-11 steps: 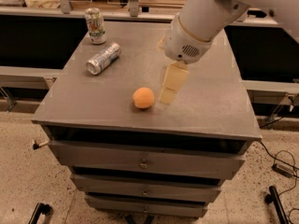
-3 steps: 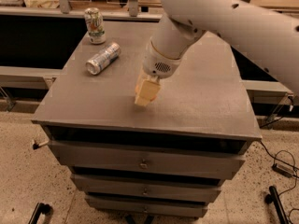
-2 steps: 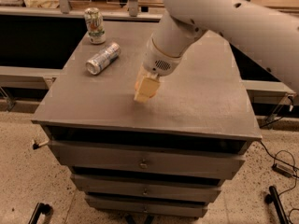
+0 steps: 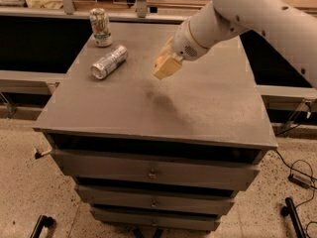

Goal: Move orange near redbull can

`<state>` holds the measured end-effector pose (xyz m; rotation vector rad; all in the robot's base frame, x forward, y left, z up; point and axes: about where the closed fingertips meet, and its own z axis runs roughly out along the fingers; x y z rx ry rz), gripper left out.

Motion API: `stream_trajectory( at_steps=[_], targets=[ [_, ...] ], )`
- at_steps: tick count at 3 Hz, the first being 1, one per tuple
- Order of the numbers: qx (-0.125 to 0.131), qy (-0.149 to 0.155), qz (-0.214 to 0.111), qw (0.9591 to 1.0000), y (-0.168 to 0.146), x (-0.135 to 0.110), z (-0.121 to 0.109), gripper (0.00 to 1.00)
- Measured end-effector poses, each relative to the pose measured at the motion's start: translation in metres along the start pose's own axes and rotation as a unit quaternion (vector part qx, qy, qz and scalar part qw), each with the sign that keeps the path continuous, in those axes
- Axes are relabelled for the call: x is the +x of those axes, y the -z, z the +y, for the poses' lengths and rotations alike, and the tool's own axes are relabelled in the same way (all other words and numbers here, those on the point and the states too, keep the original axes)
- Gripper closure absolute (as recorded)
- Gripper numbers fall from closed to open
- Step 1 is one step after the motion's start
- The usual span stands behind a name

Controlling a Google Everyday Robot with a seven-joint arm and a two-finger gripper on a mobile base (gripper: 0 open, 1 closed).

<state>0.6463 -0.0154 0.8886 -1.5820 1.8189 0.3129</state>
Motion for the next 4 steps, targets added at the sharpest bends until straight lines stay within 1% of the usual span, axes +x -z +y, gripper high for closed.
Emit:
stream_trajectory(
  at_steps=[1,2,3,4],
  targets=[
    [0.026,-0.028,-0.038,0.9986,-0.013,-0.007,-0.041,1.0],
    [0.027,-0.069,-0.06,0.9954,-0.043,-0.015,-0.068,1.0],
    [0.026,-0.115,-0.076,0.9901,-0.073,-0.021,-0.083,1.0],
    [0.016,-0.152,-0.099,0.9832,-0.097,-0.037,-0.083,0.98]
  ],
)
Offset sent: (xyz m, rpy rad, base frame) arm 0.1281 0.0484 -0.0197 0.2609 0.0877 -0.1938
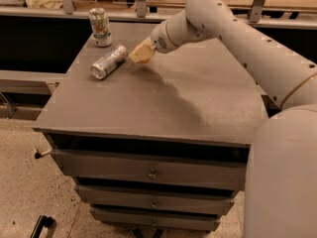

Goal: Move orange near redbull can

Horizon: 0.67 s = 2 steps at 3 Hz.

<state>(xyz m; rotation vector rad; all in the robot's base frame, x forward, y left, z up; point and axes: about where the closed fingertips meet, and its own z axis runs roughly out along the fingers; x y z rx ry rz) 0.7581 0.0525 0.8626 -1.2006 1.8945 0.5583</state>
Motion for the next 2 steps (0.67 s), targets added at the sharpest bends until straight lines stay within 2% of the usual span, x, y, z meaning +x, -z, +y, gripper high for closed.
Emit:
stream_trajectory(
  at_steps=[1,2],
  targets=[
    [-0.011,-0.007,-0.012,0.9998,-0.0115,-0.0116,0.0096,0.76],
    [-0.014,-0.006,-0.011,0.9998,-0.0143,-0.0111,0.0111,0.52]
  ],
)
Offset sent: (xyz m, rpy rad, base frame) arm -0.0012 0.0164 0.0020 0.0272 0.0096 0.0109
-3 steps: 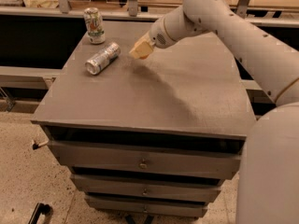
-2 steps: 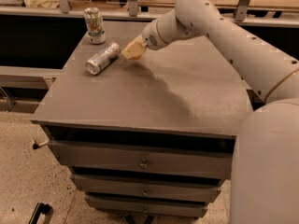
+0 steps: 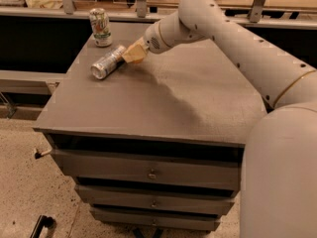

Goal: Move orange near redbull can

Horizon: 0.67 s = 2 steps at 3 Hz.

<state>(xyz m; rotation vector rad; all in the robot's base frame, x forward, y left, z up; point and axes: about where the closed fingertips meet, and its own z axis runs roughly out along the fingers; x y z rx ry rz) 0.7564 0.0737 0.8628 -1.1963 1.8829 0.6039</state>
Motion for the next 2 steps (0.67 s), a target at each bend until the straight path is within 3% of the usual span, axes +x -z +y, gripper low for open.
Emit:
stream_trajectory(
  at_steps=[2],
  targets=[
    [-0.004,0.0,0.002,1.0,-0.0054,0.001,0.0028,0.06]
  ],
)
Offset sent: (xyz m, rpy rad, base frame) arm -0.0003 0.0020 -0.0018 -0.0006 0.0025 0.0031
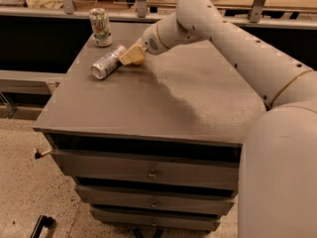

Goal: Move orange near redbull can

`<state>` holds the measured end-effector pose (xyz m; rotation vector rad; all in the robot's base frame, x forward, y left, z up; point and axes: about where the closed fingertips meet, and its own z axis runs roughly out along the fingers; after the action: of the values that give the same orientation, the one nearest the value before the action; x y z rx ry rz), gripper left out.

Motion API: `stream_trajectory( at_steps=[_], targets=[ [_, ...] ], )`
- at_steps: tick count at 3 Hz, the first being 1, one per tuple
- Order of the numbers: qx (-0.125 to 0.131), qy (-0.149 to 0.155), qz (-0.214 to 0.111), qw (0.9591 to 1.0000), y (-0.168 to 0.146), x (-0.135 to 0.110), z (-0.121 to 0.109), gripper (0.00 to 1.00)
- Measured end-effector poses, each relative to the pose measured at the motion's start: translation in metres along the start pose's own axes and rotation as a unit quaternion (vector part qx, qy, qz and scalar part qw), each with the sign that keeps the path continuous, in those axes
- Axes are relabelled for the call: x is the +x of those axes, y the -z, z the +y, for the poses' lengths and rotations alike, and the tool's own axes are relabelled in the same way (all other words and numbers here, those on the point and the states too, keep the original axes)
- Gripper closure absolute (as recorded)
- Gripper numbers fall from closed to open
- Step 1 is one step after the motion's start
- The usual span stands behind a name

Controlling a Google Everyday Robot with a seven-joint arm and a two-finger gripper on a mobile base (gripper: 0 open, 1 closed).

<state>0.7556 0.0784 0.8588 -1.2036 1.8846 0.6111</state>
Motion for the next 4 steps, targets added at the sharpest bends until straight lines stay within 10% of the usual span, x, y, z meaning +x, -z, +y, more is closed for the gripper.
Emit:
stream_trajectory(
  at_steps=[2,4],
  targets=[
    [-0.003,0.001,0.001,1.0,-0.001,0.0,0.001,0.0],
    [-0.078,0.063,0.014,0.9949,0.042,-0.024,-0.014,0.0]
  ],
)
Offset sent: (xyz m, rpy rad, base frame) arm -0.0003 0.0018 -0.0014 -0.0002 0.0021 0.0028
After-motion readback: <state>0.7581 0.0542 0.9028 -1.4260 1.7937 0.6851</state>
